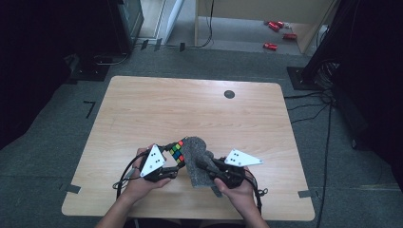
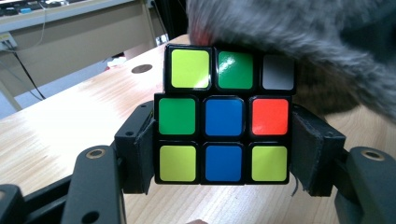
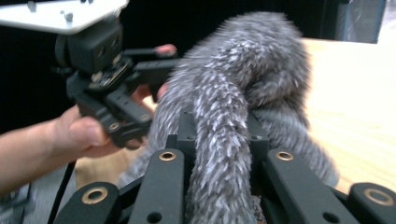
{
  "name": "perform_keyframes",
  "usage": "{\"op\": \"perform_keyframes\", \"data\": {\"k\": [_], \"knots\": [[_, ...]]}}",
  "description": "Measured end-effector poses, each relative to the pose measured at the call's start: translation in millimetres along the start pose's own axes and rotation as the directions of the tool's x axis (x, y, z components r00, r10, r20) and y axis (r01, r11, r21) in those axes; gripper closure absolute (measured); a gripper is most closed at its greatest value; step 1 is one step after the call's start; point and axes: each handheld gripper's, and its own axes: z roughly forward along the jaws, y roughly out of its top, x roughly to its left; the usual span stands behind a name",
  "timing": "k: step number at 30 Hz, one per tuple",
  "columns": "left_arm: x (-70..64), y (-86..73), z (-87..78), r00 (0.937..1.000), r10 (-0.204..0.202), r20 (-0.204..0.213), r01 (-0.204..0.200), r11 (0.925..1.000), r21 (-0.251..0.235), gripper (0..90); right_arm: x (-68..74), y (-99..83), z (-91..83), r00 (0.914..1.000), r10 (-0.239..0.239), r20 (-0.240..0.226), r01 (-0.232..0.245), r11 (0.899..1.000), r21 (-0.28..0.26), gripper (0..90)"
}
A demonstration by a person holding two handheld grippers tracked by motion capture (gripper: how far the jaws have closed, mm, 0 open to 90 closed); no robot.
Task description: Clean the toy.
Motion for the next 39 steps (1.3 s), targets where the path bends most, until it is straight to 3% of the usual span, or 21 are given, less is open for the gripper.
{"op": "perform_keyframes", "data": {"k": [2,4,6,8,11,12,14,17,19,27,29,30,32,39], "knots": [[1.5,-0.6,-0.9,0.9999,-0.006,0.011,0.006,1.0,-0.001,35.0,-7.4,2.5,-7.0,0.9993,0.023,0.029,-0.022,0.999,-0.034,76.2],[1.1,-1.1,-0.9,0.9995,-0.004,0.031,0.004,1.0,-0.006,35.1,-14.3,3.2,-11.7,0.9951,0.032,0.093,-0.028,0.999,-0.043,76.1],[0.0,-0.7,-1.1,0.9977,-0.006,0.067,0.007,0.9998,-0.019,35.0,-20.8,-0.1,-11.4,0.9827,0.02,0.184,-0.018,1.0,-0.013,76.0],[-1.4,0.2,-1.5,0.9955,-0.007,0.095,0.011,0.9994,-0.033,35.0,-27.2,-6.4,-9.3,0.9697,0.031,0.242,-0.035,0.999,0.012,76.0],[-1.9,1.2,-2.6,0.991,-0.015,0.133,0.022,0.9986,-0.048,35.1,-32.7,-14.9,-2.6,0.9627,0.021,0.27,-0.036,0.998,0.051,75.6],[-2.1,1.4,-2.6,0.9903,-0.015,0.138,0.022,0.9986,-0.047,35.0,-33.5,-16.8,-0.3,0.9645,0.015,0.264,-0.032,0.998,0.06,75.6],[-2.5,1.1,-1.4,0.991,-0.013,0.133,0.018,0.9991,-0.037,35.0,-32.3,-19.4,3.4,0.9803,0.025,0.196,-0.036,0.998,0.053,75.6],[-2.7,0.0,-0.4,0.9924,-0.012,0.122,0.015,0.9996,-0.023,35.0,-24.3,-18.5,7.2,0.9927,-0.048,0.111,0.042,0.998,0.052,76.1],[-1.2,0.1,-1.3,0.9913,-0.022,0.13,0.025,0.9994,-0.023,35.1,-20.4,-18.1,8.7,0.9912,-0.085,0.101,0.079,0.995,0.062,76.2],[-0.7,-0.2,-1.1,0.9889,-0.028,0.146,0.031,0.9993,-0.019,35.0,-20.8,-18.5,6.5,0.9907,-0.123,0.058,0.12,0.991,0.052,77.1],[0.3,-0.3,-0.7,0.9931,-0.029,0.114,0.03,0.9995,-0.01,35.0,-20.4,-18.2,5.9,0.9892,-0.14,0.043,0.138,0.989,0.052,77.4],[1.9,-0.5,-1.3,0.9925,-0.037,0.117,0.038,0.9992,-0.01,35.0,-18.5,-18.0,5.8,0.9884,-0.15,0.023,0.149,0.987,0.054,77.5],[3.0,-0.7,-2.8,0.9922,-0.037,0.119,0.039,0.9991,-0.015,35.0,-15.5,-17.5,6.8,0.9841,-0.176,0.027,0.174,0.983,0.062,77.4],[2.4,0.3,-2.4,0.9937,-0.03,0.108,0.031,0.9995,-0.009,35.0,-21.2,-16.5,3.2,0.9876,-0.147,0.055,0.144,0.988,0.055,76.1]]}}
